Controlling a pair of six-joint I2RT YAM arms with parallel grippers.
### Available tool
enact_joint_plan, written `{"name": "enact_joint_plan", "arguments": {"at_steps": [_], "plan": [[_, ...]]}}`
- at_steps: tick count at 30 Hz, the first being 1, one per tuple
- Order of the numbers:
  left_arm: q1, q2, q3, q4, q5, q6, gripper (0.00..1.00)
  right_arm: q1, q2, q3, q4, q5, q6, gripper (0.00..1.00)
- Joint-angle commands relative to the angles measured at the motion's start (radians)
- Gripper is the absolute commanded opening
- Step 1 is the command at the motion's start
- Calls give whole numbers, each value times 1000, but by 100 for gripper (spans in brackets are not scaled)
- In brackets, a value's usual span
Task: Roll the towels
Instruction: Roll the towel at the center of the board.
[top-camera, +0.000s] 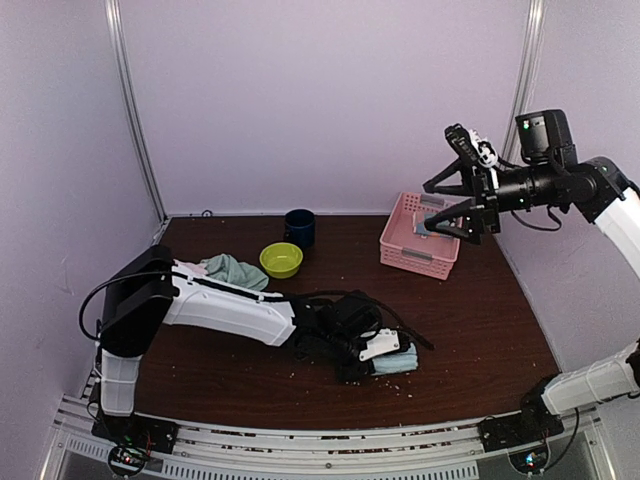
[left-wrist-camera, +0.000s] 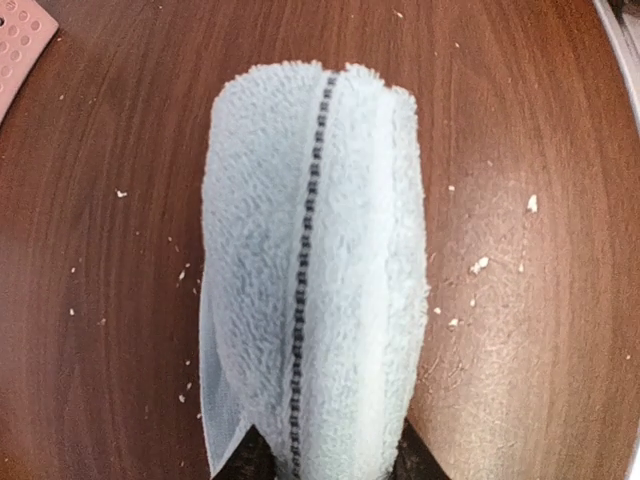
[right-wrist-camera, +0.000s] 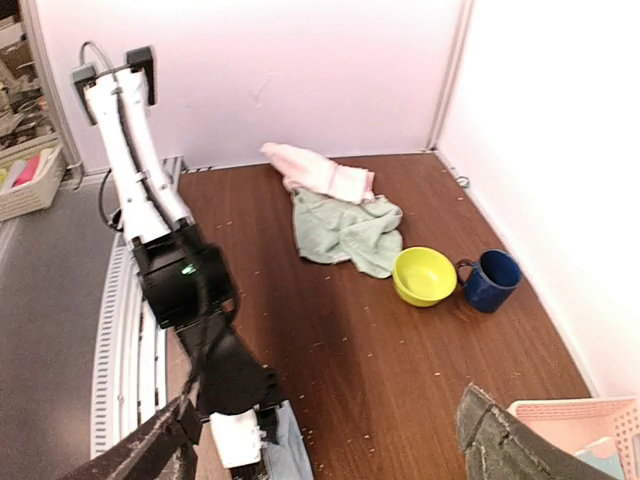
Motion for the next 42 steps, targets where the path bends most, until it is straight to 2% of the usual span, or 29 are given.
{"name": "enact_joint_plan", "arguments": {"at_steps": [1, 3, 5, 7, 11, 14, 18, 23, 26, 28, 32, 35, 38, 42], "plan": [[41, 132, 0, -193, 240, -87, 31, 14, -16, -144, -105, -139, -143, 87], [60, 146, 8, -206, 272, -104, 31, 48, -5, -158, -189, -102, -261, 82], [82, 158, 14, -210, 302, -125, 30, 110, 0, -179, -220, 5, -317, 73], [98, 165, 18, -210, 325, -145, 30, 189, -19, -223, -179, 143, -299, 66], [107, 174, 29, -210, 342, -166, 30, 337, -54, -326, -142, 284, -297, 63], [112, 182, 30, -210, 355, -174, 29, 373, -50, -342, -138, 299, -295, 62], [117, 187, 19, -205, 356, -172, 29, 369, -50, -273, -142, 332, -242, 71], [134, 184, 9, -198, 367, -180, 28, 278, -67, -145, -157, 291, -215, 82], [152, 188, -1, -183, 397, -192, 28, 268, -71, -106, -182, 206, -227, 75], [159, 195, 3, -184, 406, -197, 28, 272, -79, -139, -182, 174, -242, 69], [162, 202, 2, -184, 408, -211, 27, 330, -74, -219, -203, 215, -271, 58], [164, 203, -7, -174, 426, -237, 27, 384, -47, -232, -230, 174, -278, 53], [171, 205, -8, -173, 436, -258, 26, 504, -36, -278, -209, 265, -302, 52], [188, 204, -9, -173, 462, -274, 26, 602, -31, -366, -165, 417, -311, 50]]}}
